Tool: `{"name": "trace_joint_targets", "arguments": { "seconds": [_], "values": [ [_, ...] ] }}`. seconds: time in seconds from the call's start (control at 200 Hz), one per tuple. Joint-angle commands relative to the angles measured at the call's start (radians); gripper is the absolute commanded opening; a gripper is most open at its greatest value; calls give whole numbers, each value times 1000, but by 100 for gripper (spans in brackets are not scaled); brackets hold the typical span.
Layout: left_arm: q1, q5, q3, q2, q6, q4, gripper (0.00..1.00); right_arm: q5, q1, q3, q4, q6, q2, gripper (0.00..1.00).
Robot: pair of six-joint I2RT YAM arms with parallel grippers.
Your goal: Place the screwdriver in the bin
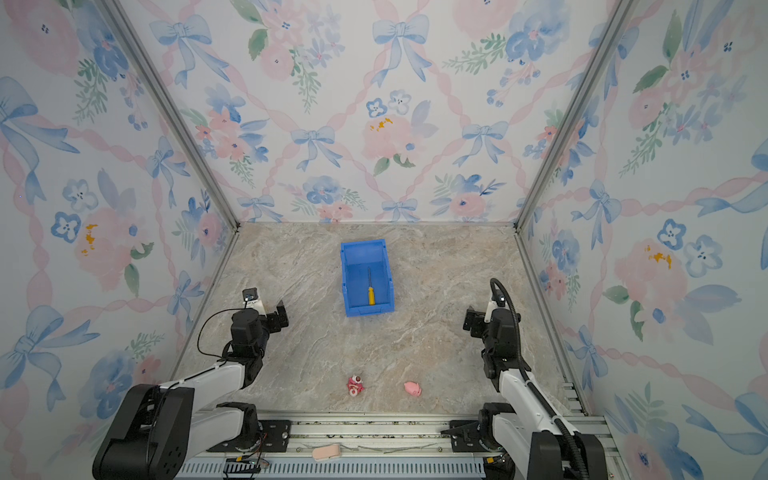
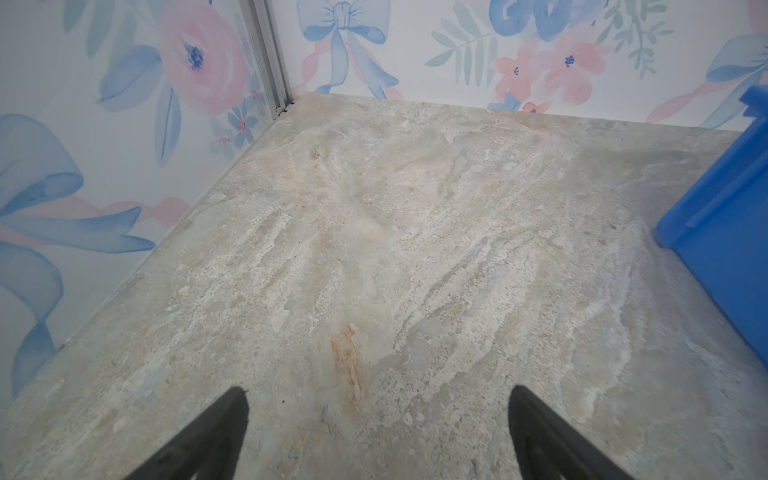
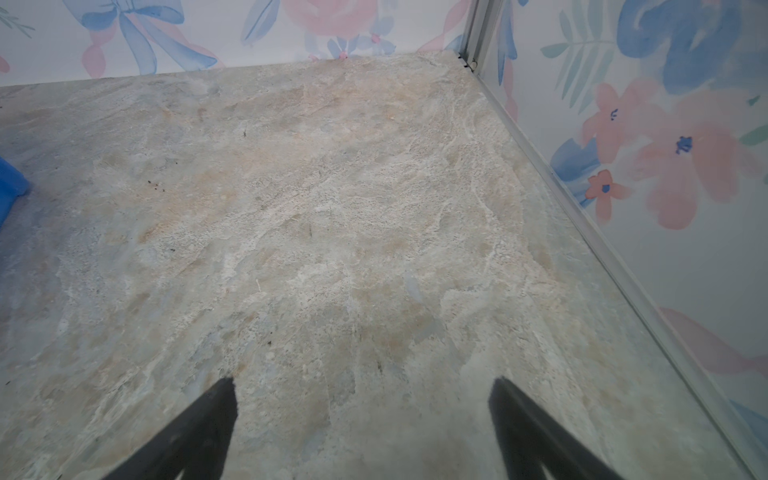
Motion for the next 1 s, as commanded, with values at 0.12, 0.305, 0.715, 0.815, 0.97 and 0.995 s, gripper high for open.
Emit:
{"name": "trace_joint_targets", "arguments": {
  "seconds": [0.12,0.305,0.715,0.815,0.97,0.995],
  "values": [
    [23,42,39,91,25,182,98,-51,-25,75,265,22,217,97],
    [28,53,70,162,52,243,98,-65,-25,129,325,20,321,97],
    [28,133,83,318,116,381,98,-73,46,213,376,-47,498,97],
    [29,160,69,339,130,422,98,-45,54,163,491,-47,523,97],
    [25,155,60,337,132,436,98,-12,78,163,489,-65,527,97],
    [26,157,61,339,132,440,98,-12,78,160,499,-65,529,97]
  ]
}}
